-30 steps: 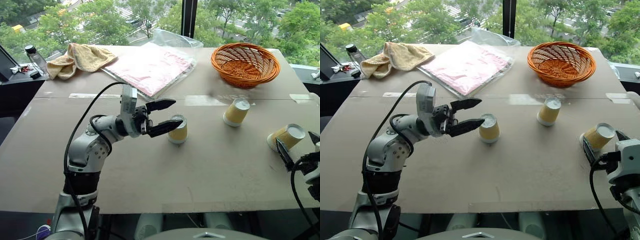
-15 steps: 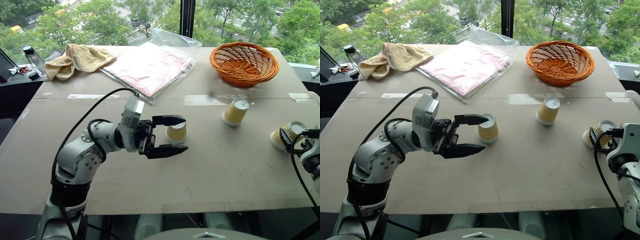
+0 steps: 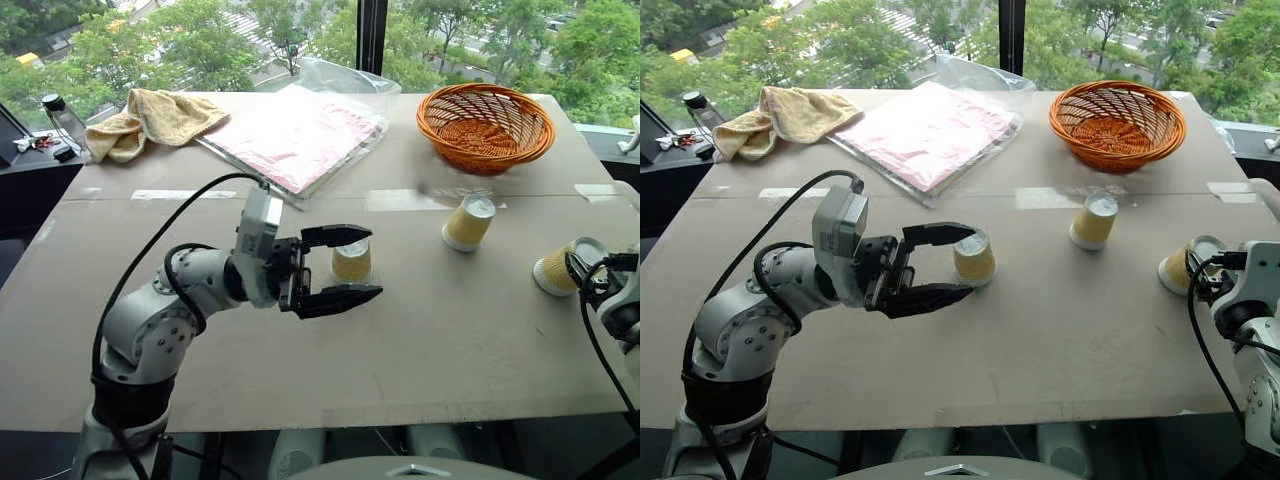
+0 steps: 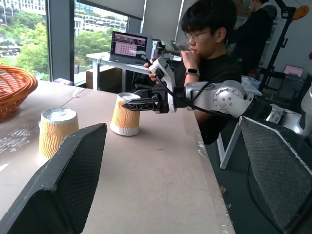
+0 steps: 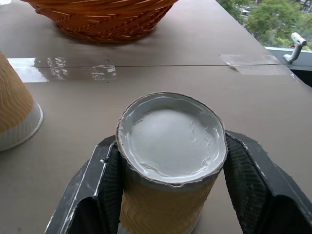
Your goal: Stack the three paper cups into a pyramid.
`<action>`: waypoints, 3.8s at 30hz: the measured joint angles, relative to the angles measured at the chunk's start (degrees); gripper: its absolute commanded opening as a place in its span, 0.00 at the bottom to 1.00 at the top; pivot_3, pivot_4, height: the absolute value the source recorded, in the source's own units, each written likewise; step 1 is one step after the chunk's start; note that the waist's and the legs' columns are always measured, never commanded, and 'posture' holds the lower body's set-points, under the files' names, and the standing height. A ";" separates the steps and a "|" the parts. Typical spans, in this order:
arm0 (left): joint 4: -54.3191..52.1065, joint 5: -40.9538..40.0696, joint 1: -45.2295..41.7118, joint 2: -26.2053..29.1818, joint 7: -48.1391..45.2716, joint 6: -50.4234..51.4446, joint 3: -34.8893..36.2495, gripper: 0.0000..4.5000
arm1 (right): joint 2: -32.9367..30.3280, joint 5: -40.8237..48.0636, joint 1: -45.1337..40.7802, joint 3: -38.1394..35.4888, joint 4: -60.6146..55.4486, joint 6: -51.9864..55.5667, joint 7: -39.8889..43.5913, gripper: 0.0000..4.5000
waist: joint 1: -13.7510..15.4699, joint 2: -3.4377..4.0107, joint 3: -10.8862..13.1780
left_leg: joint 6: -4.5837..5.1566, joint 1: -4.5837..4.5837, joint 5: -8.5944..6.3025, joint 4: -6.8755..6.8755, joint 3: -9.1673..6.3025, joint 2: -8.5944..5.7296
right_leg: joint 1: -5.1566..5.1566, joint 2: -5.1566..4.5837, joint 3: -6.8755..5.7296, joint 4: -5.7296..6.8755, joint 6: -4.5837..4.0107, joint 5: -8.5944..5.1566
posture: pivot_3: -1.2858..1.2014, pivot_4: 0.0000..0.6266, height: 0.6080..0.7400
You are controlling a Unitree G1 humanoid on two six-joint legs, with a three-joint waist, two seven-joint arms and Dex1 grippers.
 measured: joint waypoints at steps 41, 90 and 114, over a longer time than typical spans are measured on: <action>20.18 8.95 18.38 11.33 -23.16 -16.02 13.91 1.00 | 0.90 -10.12 -19.67 41.39 -1.10 0.96 11.45 0.81 | -0.02 -0.15 0.07 | 0.00 -0.11 0.00 -0.09 -0.02 0.06 | -0.23 0.06 -0.03 0.00 -0.15 -0.07 | 0.52 0.24 1.00; 19.62 8.32 16.82 8.89 -21.78 -15.60 11.64 1.00 | -4.33 10.08 -35.48 23.80 -2.89 11.51 17.39 0.49 | -0.35 0.15 0.29 | 0.00 -0.17 0.00 -0.15 -0.02 0.08 | -0.27 0.06 -0.03 -0.02 0.01 0.02 | 0.52 0.24 1.00; 18.99 6.67 19.92 7.92 -19.78 -16.01 18.40 1.00 | -9.06 4.36 -39.96 38.63 -0.86 12.99 23.52 0.99 | -0.02 0.06 0.28 | 0.00 -0.19 0.00 -0.15 -0.01 0.07 | -0.29 0.05 -0.04 -0.06 -0.11 -0.05 | 0.52 0.24 1.00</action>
